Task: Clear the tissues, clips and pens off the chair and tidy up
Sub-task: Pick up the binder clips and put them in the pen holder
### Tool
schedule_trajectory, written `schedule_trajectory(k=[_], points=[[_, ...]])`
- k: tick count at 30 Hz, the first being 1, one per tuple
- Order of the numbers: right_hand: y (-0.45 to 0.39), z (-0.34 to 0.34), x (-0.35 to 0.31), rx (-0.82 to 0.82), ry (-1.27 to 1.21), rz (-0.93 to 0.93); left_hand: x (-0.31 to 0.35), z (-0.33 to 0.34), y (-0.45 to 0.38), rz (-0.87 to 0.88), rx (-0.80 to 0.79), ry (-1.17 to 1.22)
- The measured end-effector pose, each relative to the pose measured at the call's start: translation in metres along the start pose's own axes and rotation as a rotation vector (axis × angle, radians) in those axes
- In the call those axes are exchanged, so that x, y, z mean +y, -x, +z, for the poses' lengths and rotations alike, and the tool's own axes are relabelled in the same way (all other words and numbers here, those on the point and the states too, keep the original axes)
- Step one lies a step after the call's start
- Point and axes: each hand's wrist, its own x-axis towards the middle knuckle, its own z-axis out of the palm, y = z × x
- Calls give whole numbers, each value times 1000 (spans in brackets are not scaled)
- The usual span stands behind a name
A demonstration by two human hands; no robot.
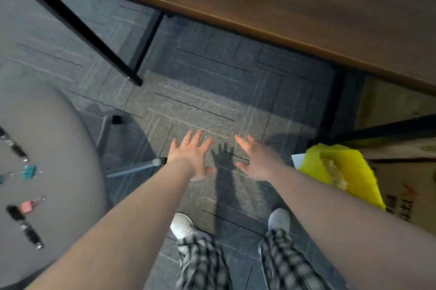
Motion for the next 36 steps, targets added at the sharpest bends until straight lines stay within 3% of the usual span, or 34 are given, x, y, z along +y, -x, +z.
schedule_trajectory(k=[8, 16, 23, 36], points=[[-37, -15, -204, -23, 224, -267, -199, 20, 83, -176, 112, 147], [-58, 1, -367, 3, 285, -446, -324, 75, 156, -321, 170, 321], [-63, 34, -442, -101, 378, -541, -372, 132, 203, -447, 173, 398], [-87, 70, -494, -153, 475, -559, -389, 212, 210, -649, 4, 663]])
